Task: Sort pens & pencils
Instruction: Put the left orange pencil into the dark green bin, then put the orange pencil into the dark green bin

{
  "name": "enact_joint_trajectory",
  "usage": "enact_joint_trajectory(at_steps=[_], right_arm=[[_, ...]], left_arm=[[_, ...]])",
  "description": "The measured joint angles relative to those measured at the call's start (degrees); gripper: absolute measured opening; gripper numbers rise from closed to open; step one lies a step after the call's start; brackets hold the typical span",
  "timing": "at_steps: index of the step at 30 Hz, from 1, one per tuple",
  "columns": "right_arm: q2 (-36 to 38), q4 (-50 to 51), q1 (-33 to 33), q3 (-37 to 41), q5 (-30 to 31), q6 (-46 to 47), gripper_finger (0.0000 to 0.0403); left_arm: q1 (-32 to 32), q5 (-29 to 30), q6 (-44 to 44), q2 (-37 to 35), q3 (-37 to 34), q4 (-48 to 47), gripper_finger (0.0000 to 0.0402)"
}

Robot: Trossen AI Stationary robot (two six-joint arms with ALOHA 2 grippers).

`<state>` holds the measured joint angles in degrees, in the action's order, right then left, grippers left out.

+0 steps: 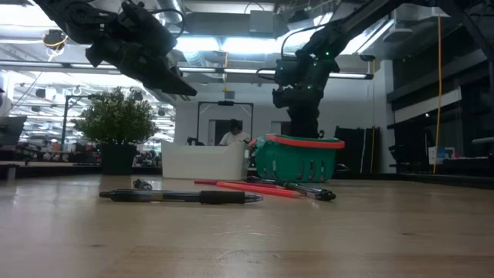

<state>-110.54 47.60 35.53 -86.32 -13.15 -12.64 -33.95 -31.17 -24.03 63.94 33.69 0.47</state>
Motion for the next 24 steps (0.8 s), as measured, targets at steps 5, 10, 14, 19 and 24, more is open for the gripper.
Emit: enact_joint_trajectory(at_steps=[5, 10, 14, 19, 24], right_arm=[[0.0, -0.2, 0.0, 0.0, 2.6, 0.2, 0.0056], [0.0, -0.1, 0.0, 0.0, 3.0, 0.3, 0.0059], [0.0, -0.2, 0.0, 0.0, 3.0, 0.4, 0.0061], [0.2, -0.3, -0.4, 0.0, 3.0, 0.4, 0.0062], [3.2, -1.9, -1.4, 0.1, 3.0, 0.9, 0.0062]], left_arm=[[0.0, 0.0, 0.1, 0.0, 0.0, -1.3, 0.0117], [0.0, 0.0, 0.1, 0.0, 0.0, -1.4, 0.0117], [0.0, 0.0, 0.1, 0.0, 0.0, -1.4, 0.0117], [0.0, 0.0, 0.1, 0.0, 0.0, -1.3, 0.0117], [0.4, 0.0, 0.1, 0.0, 0.0, -0.4, 0.0117]])
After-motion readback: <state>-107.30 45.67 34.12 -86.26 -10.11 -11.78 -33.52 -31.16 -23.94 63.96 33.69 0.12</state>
